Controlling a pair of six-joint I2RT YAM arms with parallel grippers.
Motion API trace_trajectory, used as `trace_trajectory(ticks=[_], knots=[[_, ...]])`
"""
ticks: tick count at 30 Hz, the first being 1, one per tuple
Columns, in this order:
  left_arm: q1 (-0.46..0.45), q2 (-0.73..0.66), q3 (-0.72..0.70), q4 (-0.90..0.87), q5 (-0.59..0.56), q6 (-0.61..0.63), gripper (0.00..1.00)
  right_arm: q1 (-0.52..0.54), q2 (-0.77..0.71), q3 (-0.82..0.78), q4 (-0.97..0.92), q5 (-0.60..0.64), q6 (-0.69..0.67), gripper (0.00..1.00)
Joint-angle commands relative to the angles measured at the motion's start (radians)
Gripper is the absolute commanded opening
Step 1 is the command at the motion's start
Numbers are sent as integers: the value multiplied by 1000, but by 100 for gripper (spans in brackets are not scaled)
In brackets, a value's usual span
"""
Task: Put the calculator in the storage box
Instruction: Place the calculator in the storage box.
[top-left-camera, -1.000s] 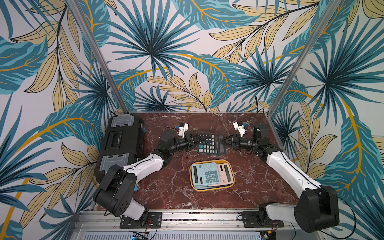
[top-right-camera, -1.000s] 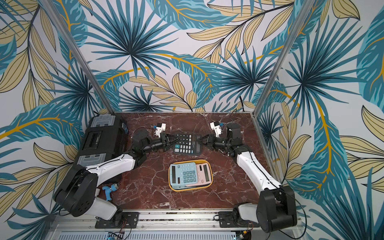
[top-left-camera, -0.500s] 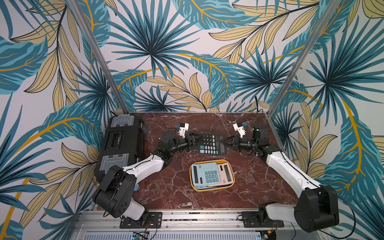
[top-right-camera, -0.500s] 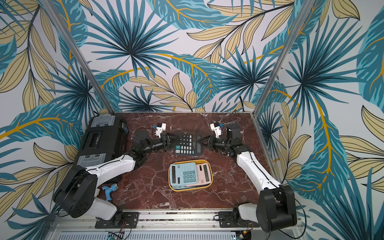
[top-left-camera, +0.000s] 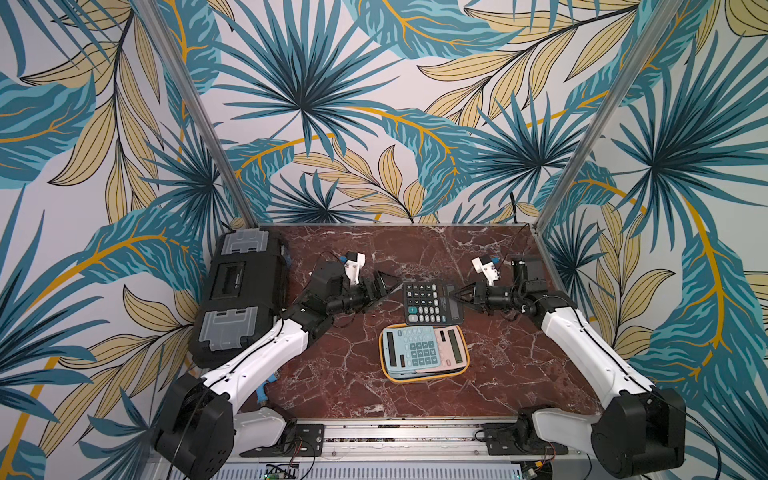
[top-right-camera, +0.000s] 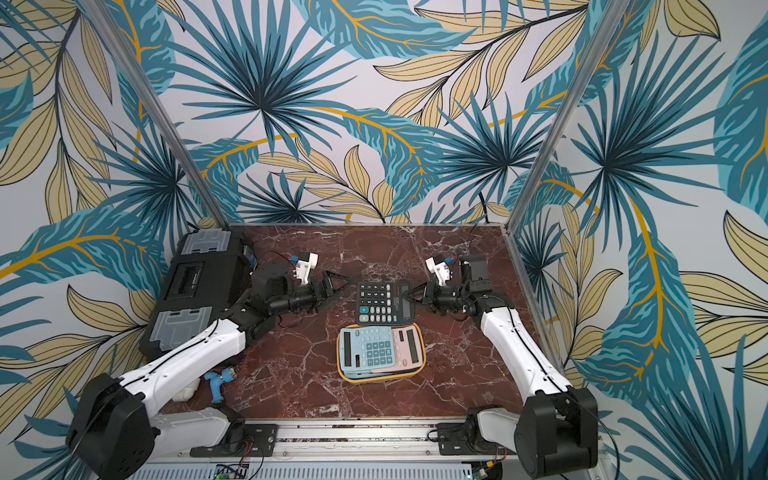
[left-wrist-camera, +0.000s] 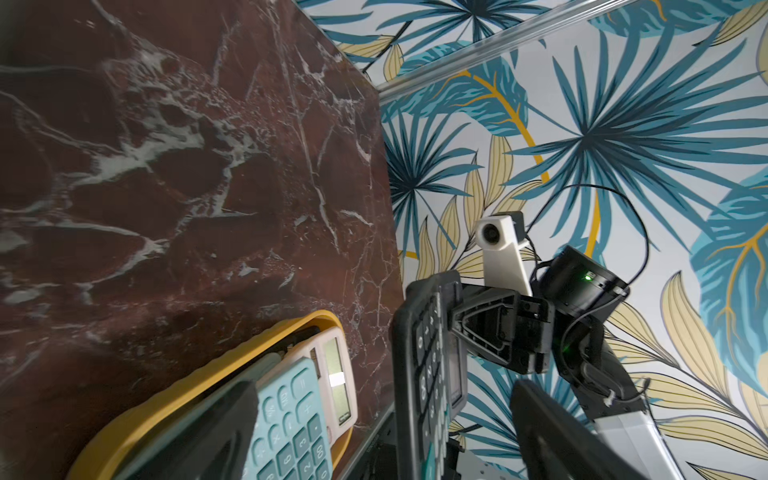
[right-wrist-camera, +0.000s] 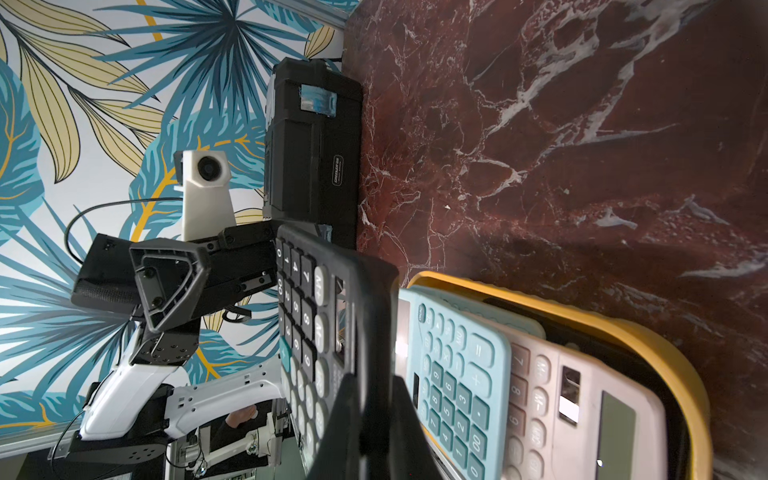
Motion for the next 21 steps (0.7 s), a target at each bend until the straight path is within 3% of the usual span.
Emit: trace_trajectory(ticks=[1, 13, 21], knots=[[6, -40, 57, -187, -80, 140, 100, -4, -31, -29, -86, 9, -64, 0], [4, -132, 2, -282, -100, 173, 100, -3, -58, -56, -260, 170, -197, 0], [3, -136, -35, -275, -100, 173, 100, 9, -5, -67, -264, 184, -228, 0]])
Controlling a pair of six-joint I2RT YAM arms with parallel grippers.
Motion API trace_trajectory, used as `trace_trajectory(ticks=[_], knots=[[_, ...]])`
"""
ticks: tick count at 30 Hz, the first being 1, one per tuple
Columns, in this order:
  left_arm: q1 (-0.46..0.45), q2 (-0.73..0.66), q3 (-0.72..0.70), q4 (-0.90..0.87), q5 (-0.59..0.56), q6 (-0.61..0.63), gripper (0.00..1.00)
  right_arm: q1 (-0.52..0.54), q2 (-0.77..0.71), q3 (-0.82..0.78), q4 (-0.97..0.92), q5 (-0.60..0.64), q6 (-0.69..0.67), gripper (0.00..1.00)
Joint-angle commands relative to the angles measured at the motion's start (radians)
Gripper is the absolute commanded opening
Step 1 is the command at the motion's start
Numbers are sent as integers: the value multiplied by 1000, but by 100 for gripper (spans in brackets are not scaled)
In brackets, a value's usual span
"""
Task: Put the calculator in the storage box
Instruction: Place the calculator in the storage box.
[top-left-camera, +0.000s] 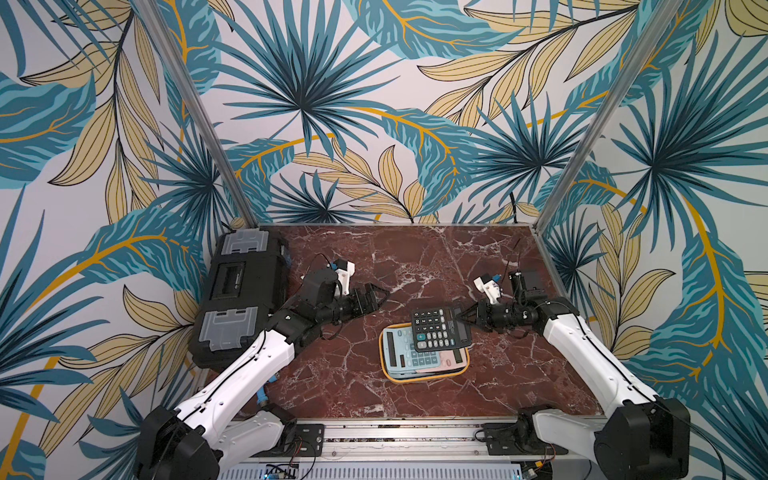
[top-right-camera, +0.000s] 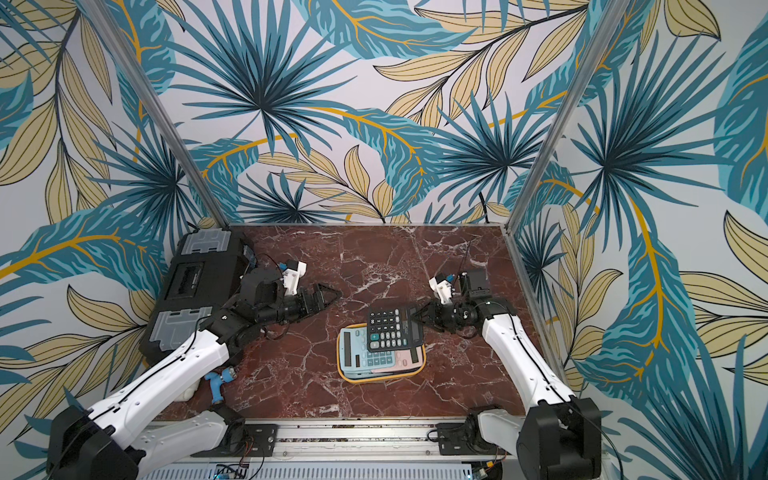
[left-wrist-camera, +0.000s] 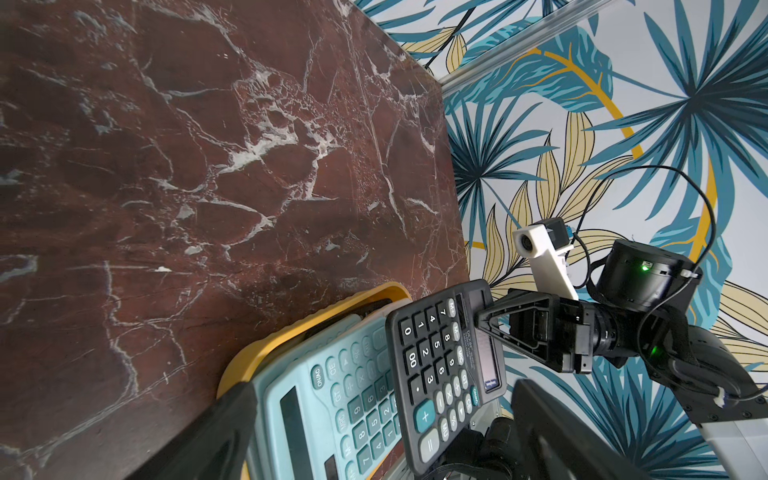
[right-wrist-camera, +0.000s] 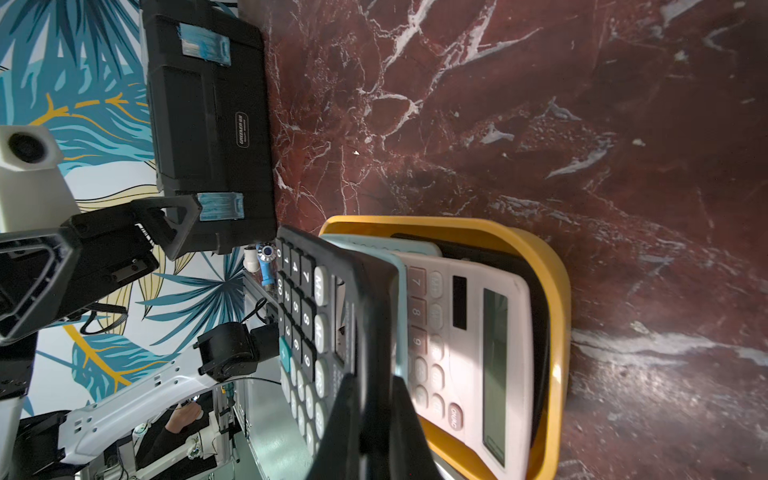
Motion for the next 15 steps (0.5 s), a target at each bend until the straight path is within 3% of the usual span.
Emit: trace_trajectory(ticks=[1, 15], knots=[[1, -16, -33, -2, -11, 18, 100, 12, 20, -18, -15, 9, -39, 0], [1, -13, -60, 31, -11, 18, 100, 40, 71, -63, 3, 55, -65, 0]])
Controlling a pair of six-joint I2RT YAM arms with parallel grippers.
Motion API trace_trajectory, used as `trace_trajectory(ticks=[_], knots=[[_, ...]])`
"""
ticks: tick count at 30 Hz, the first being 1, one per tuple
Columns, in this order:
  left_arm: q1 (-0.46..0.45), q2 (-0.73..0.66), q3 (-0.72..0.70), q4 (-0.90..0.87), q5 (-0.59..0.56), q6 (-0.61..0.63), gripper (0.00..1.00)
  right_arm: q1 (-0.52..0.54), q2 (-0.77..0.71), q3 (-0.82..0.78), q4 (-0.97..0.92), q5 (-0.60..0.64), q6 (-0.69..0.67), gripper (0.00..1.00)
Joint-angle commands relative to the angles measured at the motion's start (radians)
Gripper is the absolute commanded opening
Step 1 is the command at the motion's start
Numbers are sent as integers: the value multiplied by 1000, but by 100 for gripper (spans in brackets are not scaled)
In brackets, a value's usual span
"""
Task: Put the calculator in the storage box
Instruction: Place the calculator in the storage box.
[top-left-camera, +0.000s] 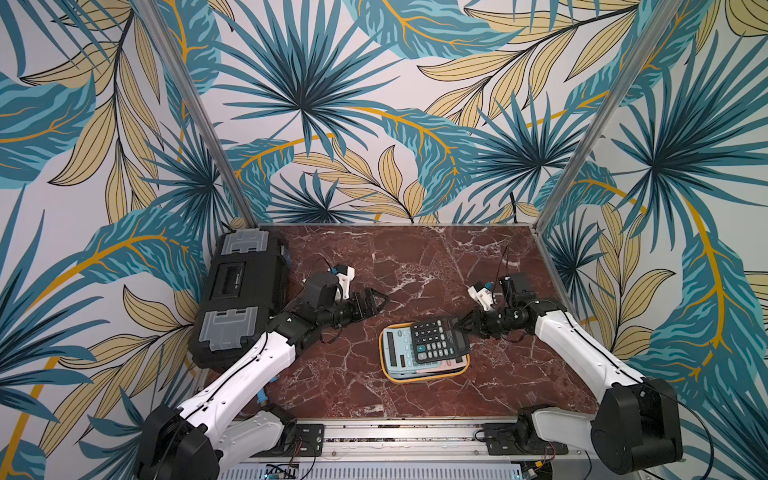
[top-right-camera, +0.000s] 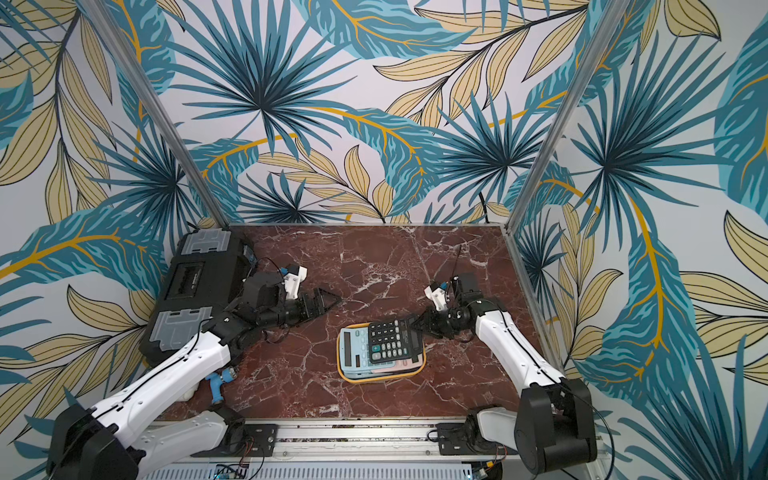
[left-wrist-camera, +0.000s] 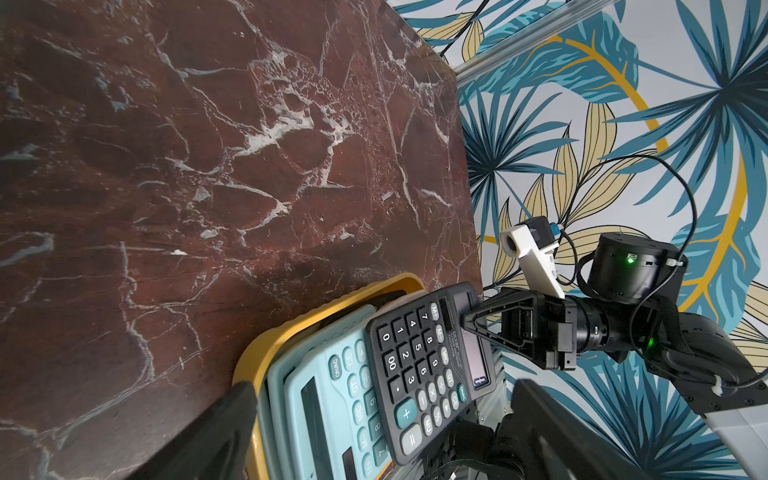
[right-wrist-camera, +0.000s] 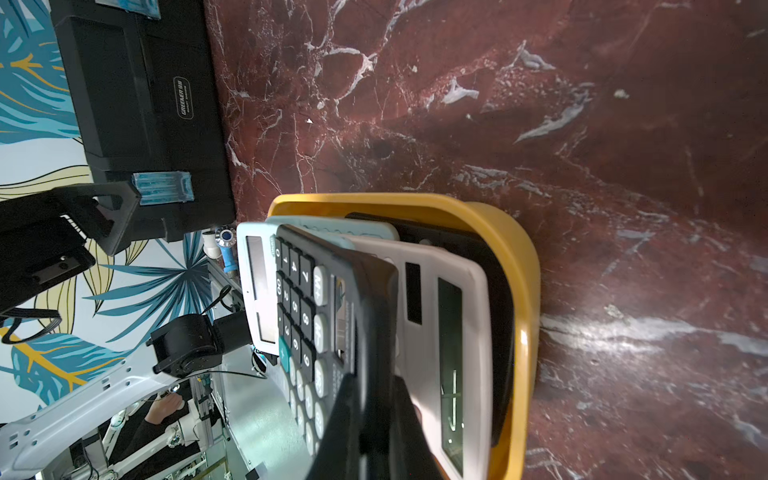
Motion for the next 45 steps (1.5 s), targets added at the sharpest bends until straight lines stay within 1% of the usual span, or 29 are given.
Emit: trace_trajectory(ticks=[1, 12, 13, 18, 21, 24, 35, 37, 39, 41, 45], knots=[[2, -11, -26, 27, -9, 16, 100, 11, 11, -21, 4, 6, -21, 0], [1, -11, -36, 35, -9, 16, 100, 29, -15, -57, 20, 7, -1, 0], [1, -11, -36, 37, -9, 16, 100, 29, -18, -61, 19, 12, -1, 1], [1, -10, -37, 37, -9, 16, 100, 32, -18, -70, 22, 21, 7, 16], [1, -8, -37, 37, -9, 16, 100, 32, -16, -70, 22, 27, 5, 18], [1, -5, -39, 38, -9, 16, 100, 32, -16, -70, 21, 34, 8, 23], [0, 7, -45, 48, -9, 16, 100, 32, -17, -67, 17, 58, 11, 27], [1, 12, -46, 49, -9, 16, 100, 32, -18, -68, 16, 65, 10, 30], [1, 19, -48, 52, -9, 16, 100, 32, -21, -65, 13, 70, 14, 31], [0, 28, -48, 56, -9, 16, 100, 33, -27, -65, 13, 77, 16, 35], [1, 51, -44, 64, -9, 16, 100, 32, -40, -65, 9, 101, 21, 44]])
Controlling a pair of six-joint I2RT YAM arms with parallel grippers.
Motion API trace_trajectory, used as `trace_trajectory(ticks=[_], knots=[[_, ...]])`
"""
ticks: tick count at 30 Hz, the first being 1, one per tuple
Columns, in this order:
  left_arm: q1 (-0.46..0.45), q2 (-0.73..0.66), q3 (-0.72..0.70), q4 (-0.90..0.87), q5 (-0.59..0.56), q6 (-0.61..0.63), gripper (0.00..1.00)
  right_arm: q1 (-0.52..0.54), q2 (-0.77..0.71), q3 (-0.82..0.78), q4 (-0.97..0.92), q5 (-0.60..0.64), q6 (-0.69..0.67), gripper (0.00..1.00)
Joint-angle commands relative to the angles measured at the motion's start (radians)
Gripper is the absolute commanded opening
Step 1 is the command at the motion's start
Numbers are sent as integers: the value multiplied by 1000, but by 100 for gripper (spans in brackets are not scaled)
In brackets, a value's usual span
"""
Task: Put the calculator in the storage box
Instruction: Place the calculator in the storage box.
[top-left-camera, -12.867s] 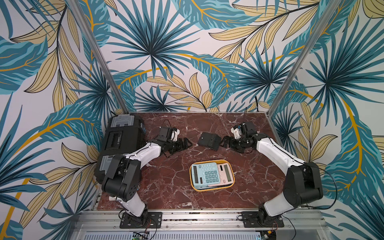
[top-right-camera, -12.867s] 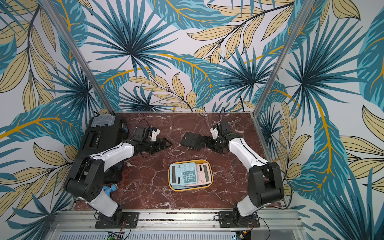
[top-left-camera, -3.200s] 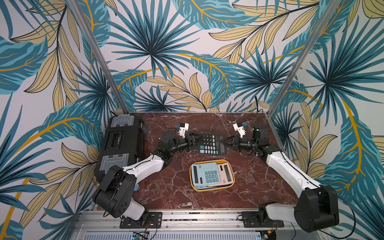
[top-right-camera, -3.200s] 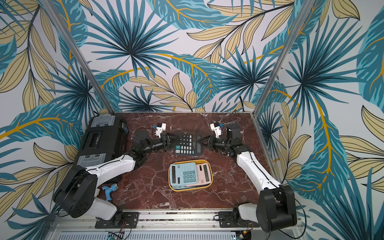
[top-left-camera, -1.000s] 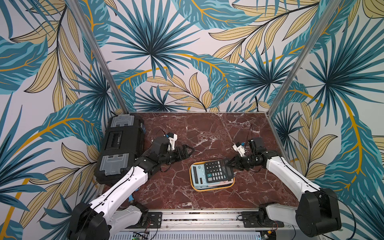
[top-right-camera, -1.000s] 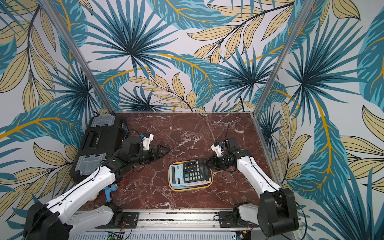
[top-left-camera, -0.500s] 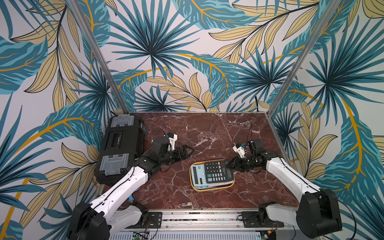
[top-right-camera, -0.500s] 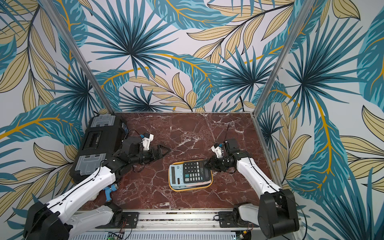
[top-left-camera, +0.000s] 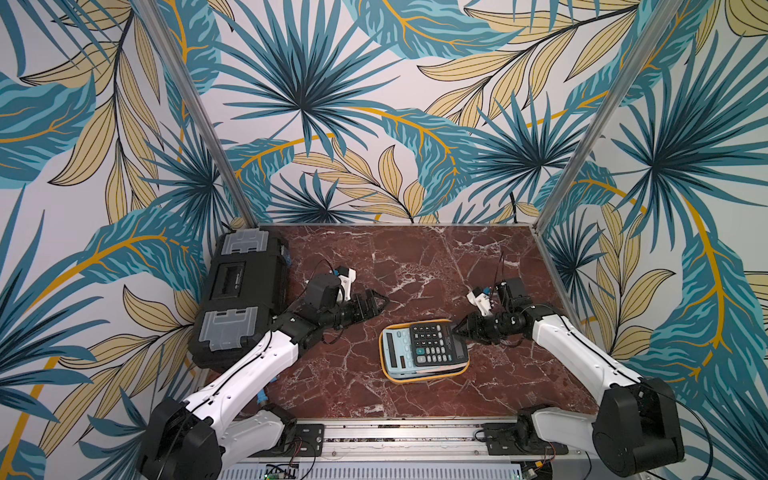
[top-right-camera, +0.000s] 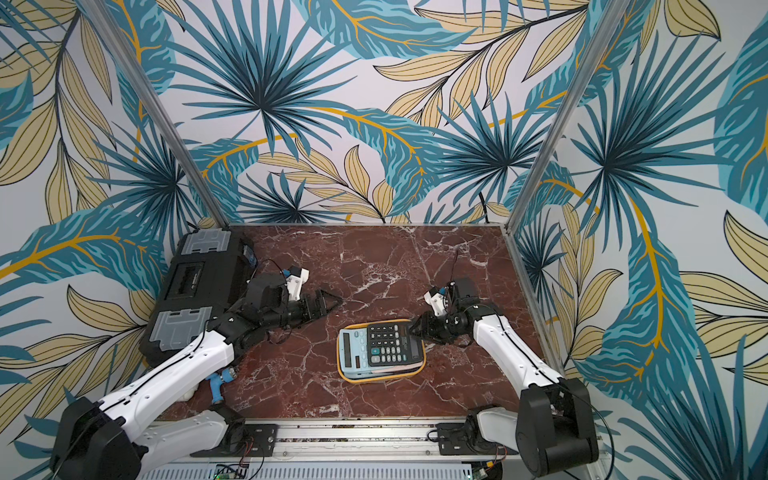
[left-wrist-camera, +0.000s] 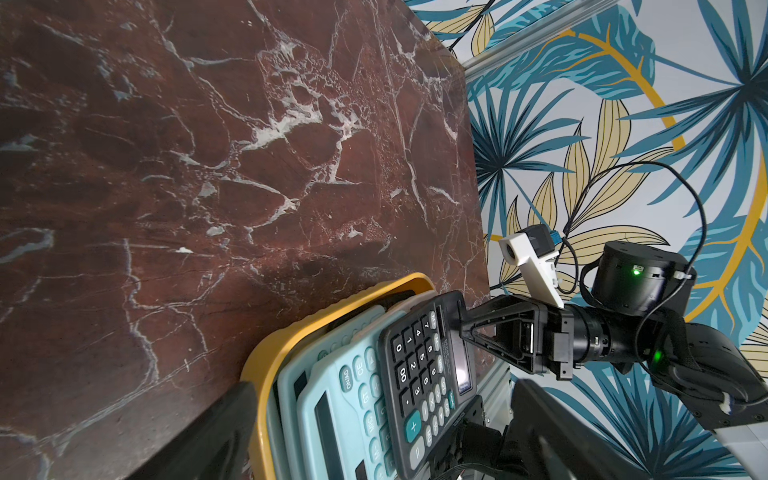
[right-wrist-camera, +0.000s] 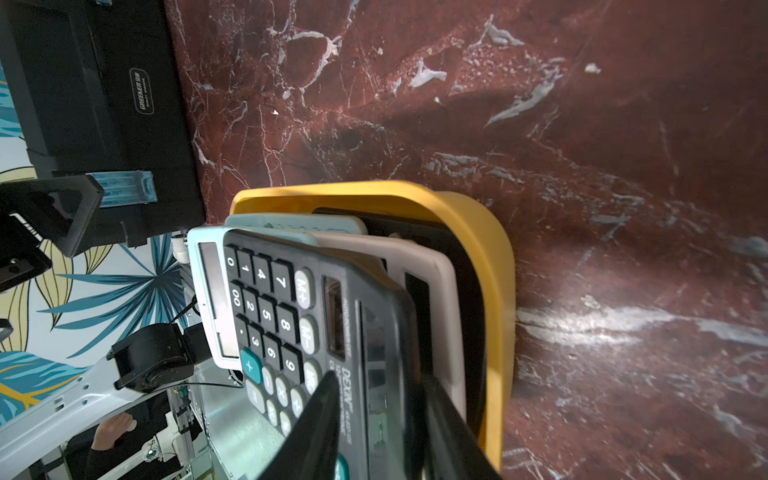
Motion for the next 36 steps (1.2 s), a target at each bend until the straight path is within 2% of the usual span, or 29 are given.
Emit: trace_trajectory(ticks=[1, 5, 11, 15, 20, 22, 24, 31, 36], knots=[[1, 21, -17, 30, -9, 15, 100, 7, -26, -13, -24, 40, 4, 47], [1, 42, -8, 29, -9, 15, 100, 8, -32, -5, -25, 69, 8, 53], [6, 51, -3, 19, -9, 15, 100, 7, -42, 31, -34, 107, 12, 67], [8, 58, -6, 43, -9, 15, 100, 7, -46, 57, -37, 130, 11, 78], [9, 122, 3, 91, -9, 15, 100, 7, -38, 108, -34, 192, -20, 99], [9, 158, 13, 123, -9, 15, 100, 7, -32, 126, -25, 203, -32, 99], [8, 211, 30, 153, -9, 99, 100, 7, -14, 149, -8, 232, -41, 99], [9, 377, 111, 222, 57, 110, 100, 7, 72, 193, 90, 243, -24, 100], [8, 387, 111, 227, 56, 118, 100, 6, 73, 196, 123, 268, -12, 100]])
